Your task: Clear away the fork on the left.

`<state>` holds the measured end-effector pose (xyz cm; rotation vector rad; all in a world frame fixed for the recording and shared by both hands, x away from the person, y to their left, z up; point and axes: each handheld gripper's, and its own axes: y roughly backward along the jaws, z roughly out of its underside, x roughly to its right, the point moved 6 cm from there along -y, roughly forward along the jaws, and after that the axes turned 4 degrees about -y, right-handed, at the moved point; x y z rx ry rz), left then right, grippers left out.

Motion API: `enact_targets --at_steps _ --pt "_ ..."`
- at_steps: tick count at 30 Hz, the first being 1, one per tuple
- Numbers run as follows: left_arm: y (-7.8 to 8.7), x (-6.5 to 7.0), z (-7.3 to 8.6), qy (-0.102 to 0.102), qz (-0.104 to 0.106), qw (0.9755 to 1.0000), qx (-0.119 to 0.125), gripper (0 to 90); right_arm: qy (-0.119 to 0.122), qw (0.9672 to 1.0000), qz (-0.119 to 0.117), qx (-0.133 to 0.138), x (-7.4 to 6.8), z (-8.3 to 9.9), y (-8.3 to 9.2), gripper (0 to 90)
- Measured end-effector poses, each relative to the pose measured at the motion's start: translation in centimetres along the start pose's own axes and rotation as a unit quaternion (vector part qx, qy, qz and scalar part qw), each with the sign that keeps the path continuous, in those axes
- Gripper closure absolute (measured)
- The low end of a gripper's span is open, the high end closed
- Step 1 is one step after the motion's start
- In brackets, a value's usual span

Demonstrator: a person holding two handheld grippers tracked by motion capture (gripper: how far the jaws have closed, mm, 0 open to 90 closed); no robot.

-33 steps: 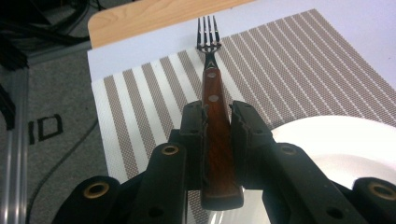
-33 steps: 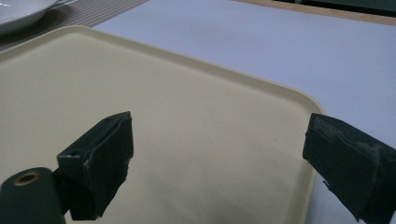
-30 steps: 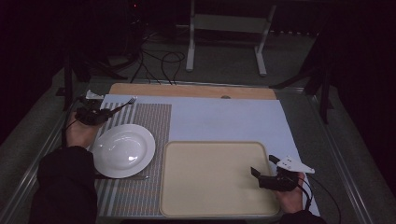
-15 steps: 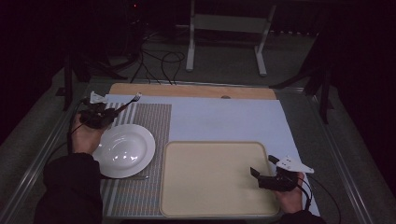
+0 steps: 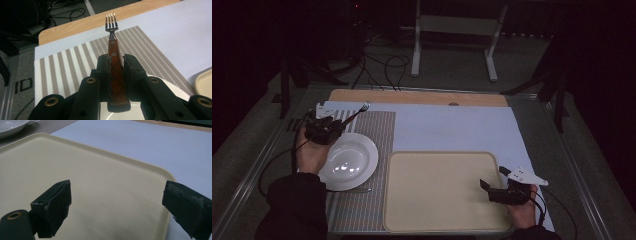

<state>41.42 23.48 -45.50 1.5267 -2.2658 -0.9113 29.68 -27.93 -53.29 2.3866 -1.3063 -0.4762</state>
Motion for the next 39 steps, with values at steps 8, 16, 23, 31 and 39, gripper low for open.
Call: enact_targets --at_steps 8,16,23,31,39 --pt "0.3 1.8 0.7 -0.017 0.007 0.9998 0.001 75.8 0.001 1.0 -0.001 0.0 0.0 0.0 0.0 8.6" --pt "0.5 2.9 1.0 -0.023 0.003 0.9997 0.008 75.8 0.002 1.0 0.001 0.0 -0.1 0.0 0.0 8.6" --pt "1.1 4.1 1.3 -0.02 0.006 0.9996 0.02 75.9 0.002 1.0 0.001 0.0 0.0 -0.1 0.0 8.6" --pt "1.6 5.3 1.7 -0.018 0.009 0.9995 0.025 75.8 0.001 1.0 -0.001 0.0 -0.1 -0.1 0.0 8.6" --pt "1.9 6.6 2.8 -0.008 0.009 0.9995 0.03 75.8 0.001 1.0 -0.001 0.0 -0.1 -0.1 0.0 8.6"
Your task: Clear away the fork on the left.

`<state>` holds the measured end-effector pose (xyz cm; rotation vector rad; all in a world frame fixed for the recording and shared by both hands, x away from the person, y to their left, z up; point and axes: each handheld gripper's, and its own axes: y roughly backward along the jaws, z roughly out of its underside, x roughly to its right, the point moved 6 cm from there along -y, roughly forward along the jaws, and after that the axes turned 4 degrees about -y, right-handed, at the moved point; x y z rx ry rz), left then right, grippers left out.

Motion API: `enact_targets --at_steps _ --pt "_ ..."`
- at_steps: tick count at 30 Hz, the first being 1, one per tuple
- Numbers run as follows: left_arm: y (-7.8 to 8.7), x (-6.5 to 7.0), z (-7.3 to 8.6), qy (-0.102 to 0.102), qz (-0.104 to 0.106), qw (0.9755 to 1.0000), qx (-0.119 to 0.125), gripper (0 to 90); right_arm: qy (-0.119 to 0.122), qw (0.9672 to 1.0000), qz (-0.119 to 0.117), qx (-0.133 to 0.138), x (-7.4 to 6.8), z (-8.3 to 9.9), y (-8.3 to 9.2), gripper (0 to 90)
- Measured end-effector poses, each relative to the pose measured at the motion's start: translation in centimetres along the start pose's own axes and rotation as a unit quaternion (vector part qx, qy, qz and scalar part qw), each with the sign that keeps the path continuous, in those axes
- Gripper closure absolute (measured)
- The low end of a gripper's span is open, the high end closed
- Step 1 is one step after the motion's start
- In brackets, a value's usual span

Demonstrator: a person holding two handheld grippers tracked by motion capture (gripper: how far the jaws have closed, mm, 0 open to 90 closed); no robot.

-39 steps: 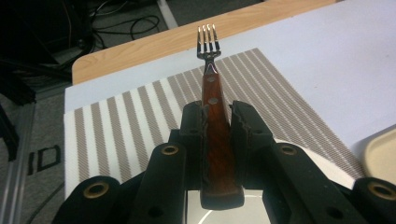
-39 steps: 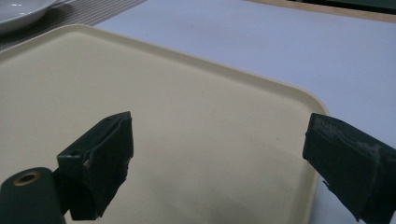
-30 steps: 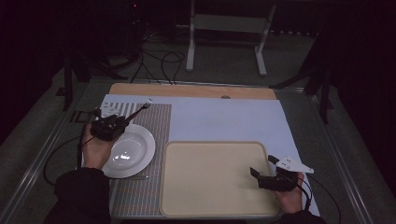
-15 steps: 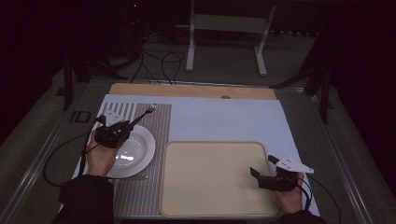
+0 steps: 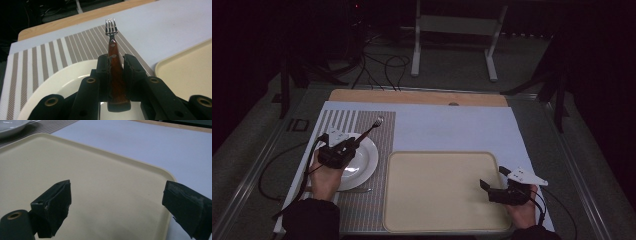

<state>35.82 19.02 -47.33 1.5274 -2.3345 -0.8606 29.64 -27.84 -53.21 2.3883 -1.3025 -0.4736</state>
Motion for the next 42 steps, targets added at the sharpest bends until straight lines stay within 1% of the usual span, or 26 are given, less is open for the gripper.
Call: enact_targets --at_steps 2,5,10,12,14,16,18,21,22,24,32,36,38,39,40,42 --pt "0.1 0.4 0.2 0.003 0.0 1.0 0.002 75.8 0.0 1.0 0.0 0.0 0.0 0.0 0.0 8.6" --pt "0.5 1.2 0.6 0.012 -0.003 0.9999 0.009 75.8 0.0 1.0 0.0 0.0 0.0 0.0 0.0 8.6" --pt "0.8 2.4 1.3 0.014 -0.013 0.9997 0.014 75.8 0.003 1.0 0.0 0.0 0.0 0.0 0.0 8.6" --pt "0.9 2.8 1.6 0.016 -0.013 0.9997 0.015 75.8 0.003 1.0 0.0 0.0 0.0 0.0 0.0 8.6" --pt "1.0 3.0 1.7 0.016 -0.015 0.9996 0.017 75.8 0.003 1.0 0.0 0.0 0.0 0.0 0.0 8.6" --pt "1.1 3.9 2.2 0.009 -0.02 0.9995 0.022 75.8 0.004 1.0 0.0 0.0 0.0 0.0 0.0 8.6" --pt "1.0 4.5 2.6 0.001 -0.025 0.9995 0.019 75.8 0.004 1.0 0.0 -0.001 0.0 0.0 0.0 8.6" --pt "1.1 5.1 3.0 0.005 -0.023 0.9995 0.019 75.8 0.005 1.0 0.0 0.0 0.0 0.0 0.0 8.6" --pt "1.1 5.1 3.0 0.005 -0.023 0.9995 0.019 75.8 0.005 1.0 0.0 0.0 0.0 0.0 0.0 8.6" --pt "1.2 5.5 3.2 0.01 -0.021 0.9995 0.021 75.8 0.004 1.0 0.0 -0.001 0.0 0.0 0.0 8.6" --pt "1.4 6.6 4.1 0.014 -0.021 0.9995 0.019 75.8 0.005 1.0 -0.001 -0.002 0.0 0.0 -0.1 8.6" --pt "1.7 7.5 4.5 0.022 -0.013 0.9994 0.023 75.8 0.005 1.0 -0.001 -0.002 0.0 0.0 -0.1 8.6" --pt "1.8 7.9 4.7 0.025 -0.006 0.9994 0.024 75.8 0.005 1.0 -0.001 -0.002 0.0 0.0 -0.1 8.6" --pt "1.8 7.9 4.7 0.025 -0.006 0.9994 0.024 75.8 0.005 1.0 -0.001 -0.002 0.0 0.0 -0.1 8.6" --pt "1.9 8.4 4.9 0.028 -0.005 0.9992 0.027 75.8 0.005 1.0 -0.001 -0.002 -0.1 0.0 -0.1 8.6" --pt "2.2 8.7 5.1 0.031 -0.001 0.9991 0.029 75.8 0.005 1.0 0.0 -0.003 -0.1 0.0 -0.1 8.6"
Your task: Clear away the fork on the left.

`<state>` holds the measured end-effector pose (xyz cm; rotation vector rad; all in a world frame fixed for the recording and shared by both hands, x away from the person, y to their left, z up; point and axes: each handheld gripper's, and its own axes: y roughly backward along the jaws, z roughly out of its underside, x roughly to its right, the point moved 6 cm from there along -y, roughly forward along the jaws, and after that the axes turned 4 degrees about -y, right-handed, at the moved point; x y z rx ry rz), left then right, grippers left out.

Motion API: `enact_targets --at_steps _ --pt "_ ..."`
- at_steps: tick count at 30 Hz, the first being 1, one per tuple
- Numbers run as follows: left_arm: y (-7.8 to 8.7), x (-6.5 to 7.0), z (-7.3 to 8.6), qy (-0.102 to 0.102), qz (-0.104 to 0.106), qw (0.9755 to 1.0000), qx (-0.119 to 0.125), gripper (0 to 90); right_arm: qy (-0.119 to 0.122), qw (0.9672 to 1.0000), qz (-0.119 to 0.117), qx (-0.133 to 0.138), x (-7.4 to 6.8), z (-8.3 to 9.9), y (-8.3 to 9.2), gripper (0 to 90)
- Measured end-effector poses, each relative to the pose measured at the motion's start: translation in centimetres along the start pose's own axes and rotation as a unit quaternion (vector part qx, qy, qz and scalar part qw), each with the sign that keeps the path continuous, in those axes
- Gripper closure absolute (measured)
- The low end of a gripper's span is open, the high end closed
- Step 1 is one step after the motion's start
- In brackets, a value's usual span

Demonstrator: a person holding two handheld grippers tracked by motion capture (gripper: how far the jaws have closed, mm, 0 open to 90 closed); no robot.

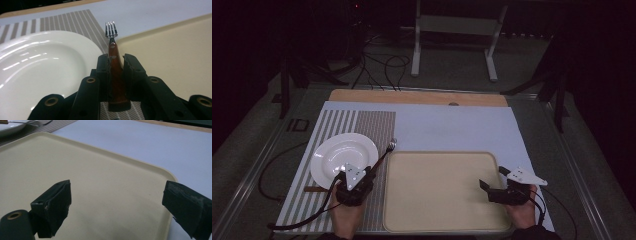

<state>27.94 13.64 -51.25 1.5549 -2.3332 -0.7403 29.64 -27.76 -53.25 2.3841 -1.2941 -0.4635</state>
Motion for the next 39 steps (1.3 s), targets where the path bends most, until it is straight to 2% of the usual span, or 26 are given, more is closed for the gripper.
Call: enact_targets --at_steps 6,11,16,21,24,26,35,38,39 --pt "0.6 0.8 0.2 -0.003 0.002 1.0 0.002 75.8 0.0 1.0 0.0 0.0 0.0 0.0 0.0 8.6" --pt "0.9 2.3 0.6 0.009 0.015 0.9998 0.004 75.8 0.001 1.0 0.001 -0.001 0.0 0.0 0.0 8.6" --pt "0.9 3.5 1.0 0.009 0.02 0.9998 0.004 75.8 0.002 1.0 0.001 -0.001 0.0 0.0 0.0 8.6" --pt "1.1 4.1 1.1 0.007 0.017 0.9998 0.002 75.8 0.001 1.0 0.0 -0.001 0.0 0.0 0.0 8.6" --pt "1.2 4.2 1.4 -0.001 0.008 1.0 0.002 75.8 0.002 1.0 0.0 -0.002 0.0 0.0 0.0 8.6" --pt "1.3 4.2 1.6 0.003 0.006 1.0 0.0 75.7 0.003 1.0 0.001 -0.002 0.0 0.0 0.0 8.6" --pt "1.7 4.9 2.2 0.007 0.014 0.9999 -0.005 75.6 0.004 1.0 0.002 -0.004 0.0 0.0 -0.1 8.6" --pt "1.8 5.6 2.3 0.017 0.034 0.9993 0.002 74.7 0.005 1.0 0.003 -0.005 0.0 0.1 -0.1 8.6" --pt "1.9 5.8 2.2 0.023 0.049 0.9984 0.014 73.6 0.005 1.0 0.003 -0.006 0.0 0.1 -0.1 8.6"
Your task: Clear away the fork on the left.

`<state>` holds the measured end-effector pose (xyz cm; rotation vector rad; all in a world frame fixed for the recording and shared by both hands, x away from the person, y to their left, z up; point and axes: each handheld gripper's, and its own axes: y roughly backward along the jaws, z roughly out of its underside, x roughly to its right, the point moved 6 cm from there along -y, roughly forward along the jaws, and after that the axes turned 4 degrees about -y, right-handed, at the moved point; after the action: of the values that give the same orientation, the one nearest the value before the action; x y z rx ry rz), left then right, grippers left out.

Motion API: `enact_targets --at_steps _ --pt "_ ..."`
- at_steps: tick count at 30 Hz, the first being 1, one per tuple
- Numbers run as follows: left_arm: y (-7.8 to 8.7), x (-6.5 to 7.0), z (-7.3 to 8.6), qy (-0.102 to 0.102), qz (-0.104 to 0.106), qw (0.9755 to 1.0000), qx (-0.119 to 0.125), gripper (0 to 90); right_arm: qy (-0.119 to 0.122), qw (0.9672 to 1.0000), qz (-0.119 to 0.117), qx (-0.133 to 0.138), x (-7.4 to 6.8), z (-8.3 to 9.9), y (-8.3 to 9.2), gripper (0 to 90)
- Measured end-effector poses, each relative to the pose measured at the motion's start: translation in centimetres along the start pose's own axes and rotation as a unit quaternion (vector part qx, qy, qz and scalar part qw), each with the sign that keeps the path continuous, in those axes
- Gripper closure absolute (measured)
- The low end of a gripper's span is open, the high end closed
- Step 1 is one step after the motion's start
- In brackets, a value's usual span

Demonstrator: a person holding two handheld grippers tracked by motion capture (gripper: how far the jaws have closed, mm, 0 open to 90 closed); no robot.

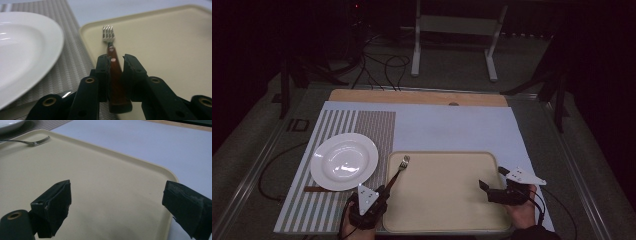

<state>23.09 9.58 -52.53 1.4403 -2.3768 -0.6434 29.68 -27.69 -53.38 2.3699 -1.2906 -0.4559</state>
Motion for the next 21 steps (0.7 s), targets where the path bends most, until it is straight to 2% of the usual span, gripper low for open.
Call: enact_targets --at_steps 1,2,5,6,10,13,14,21 --pt "0.1 0.2 -0.2 0.004 0.017 0.9997 0.015 68.5 0.0 1.0 0.0 0.0 0.0 0.0 0.0 8.6" --pt "0.2 0.3 -0.3 0.005 0.019 0.9996 0.021 63.9 0.0 1.0 0.0 -0.001 0.0 0.0 0.0 8.6" --pt "0.3 0.1 -0.6 0.007 0.02 0.9994 0.028 52.7 -0.001 1.0 0.0 0.0 0.0 0.0 0.0 8.6" --pt "0.4 -0.3 -0.8 0.019 0.021 0.9991 0.033 48.7 -0.001 1.0 0.0 0.0 0.0 0.0 0.0 8.6" --pt "0.6 -1.3 -1.0 0.029 0.019 0.9987 0.038 35.1 -0.001 1.0 0.0 0.0 0.0 0.0 0.0 8.6" --pt "0.7 -1.9 -1.2 0.033 0.021 0.9984 0.041 31.5 -0.001 1.0 0.0 0.0 0.0 0.0 0.0 8.6" --pt "0.8 -2.3 -1.4 0.033 0.021 0.9984 0.04 27.7 -0.001 1.0 0.0 0.0 0.0 0.0 0.0 8.6" --pt "1.1 -3.5 -2.8 0.032 0.028 0.9977 0.053 21.3 -0.002 1.0 0.0 -0.001 0.0 0.0 0.0 8.6"
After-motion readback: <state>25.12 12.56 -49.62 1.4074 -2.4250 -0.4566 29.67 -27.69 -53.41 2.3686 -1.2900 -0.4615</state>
